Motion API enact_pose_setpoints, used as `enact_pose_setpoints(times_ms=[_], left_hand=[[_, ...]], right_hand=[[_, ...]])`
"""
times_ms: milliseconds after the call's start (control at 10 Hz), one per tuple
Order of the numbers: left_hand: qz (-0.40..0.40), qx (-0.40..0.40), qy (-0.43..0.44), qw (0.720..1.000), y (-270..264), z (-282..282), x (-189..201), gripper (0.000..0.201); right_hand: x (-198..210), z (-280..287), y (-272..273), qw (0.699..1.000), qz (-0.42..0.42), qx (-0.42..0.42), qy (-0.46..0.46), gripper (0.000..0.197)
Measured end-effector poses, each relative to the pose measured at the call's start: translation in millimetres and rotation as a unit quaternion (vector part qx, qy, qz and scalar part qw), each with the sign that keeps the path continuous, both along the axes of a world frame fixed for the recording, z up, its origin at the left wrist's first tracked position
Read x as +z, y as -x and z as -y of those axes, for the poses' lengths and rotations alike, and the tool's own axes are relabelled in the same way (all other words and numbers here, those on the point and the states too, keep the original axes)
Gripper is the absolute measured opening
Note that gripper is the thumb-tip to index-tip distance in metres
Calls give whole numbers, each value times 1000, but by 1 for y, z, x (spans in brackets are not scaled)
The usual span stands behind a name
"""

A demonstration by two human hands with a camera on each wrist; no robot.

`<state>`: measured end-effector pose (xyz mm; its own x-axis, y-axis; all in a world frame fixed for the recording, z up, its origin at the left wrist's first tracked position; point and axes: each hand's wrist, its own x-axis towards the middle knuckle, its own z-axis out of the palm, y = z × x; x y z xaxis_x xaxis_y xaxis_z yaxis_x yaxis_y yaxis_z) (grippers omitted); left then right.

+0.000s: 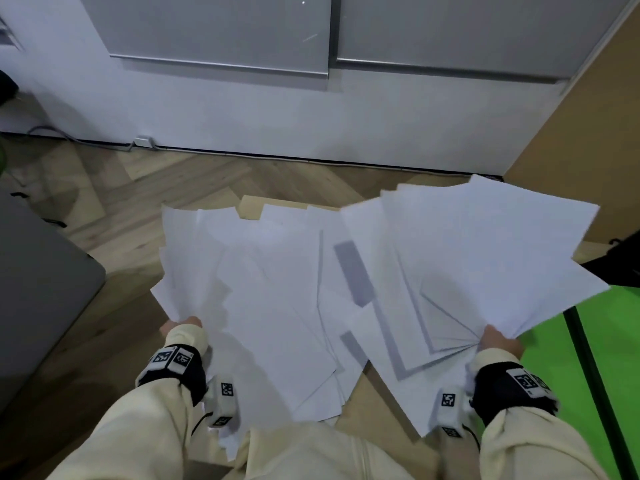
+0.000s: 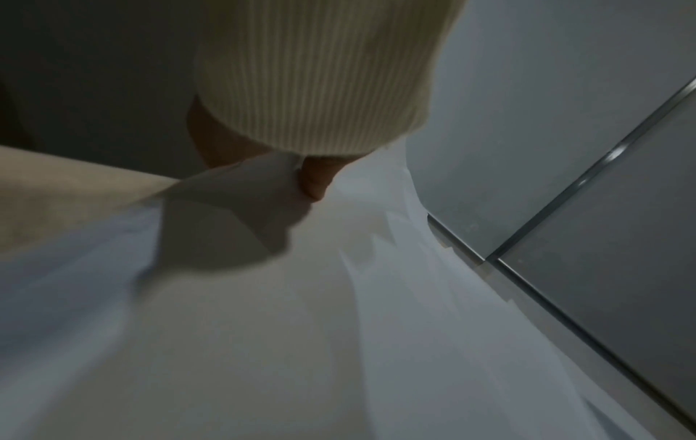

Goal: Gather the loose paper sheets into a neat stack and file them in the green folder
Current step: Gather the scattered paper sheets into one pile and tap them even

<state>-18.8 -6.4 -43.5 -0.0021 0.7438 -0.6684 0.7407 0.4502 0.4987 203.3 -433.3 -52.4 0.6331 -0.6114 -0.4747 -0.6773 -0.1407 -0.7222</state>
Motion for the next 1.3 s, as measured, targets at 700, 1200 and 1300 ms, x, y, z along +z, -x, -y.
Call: enact_pose_setpoints(times_ms=[700,1200,1300], left_hand=[[110,-36,69,991,-26,40,-28,88],[-34,-155,22,987,-28,33,-35,70],[-37,-271,-26,962,-25,26,-34,64]], right_hand=[[-7,-103,63,890,-94,439,-80,61],[-36,-114,46,937,31,348,-15,7],[-39,-125,50,937,38,347,7,12]])
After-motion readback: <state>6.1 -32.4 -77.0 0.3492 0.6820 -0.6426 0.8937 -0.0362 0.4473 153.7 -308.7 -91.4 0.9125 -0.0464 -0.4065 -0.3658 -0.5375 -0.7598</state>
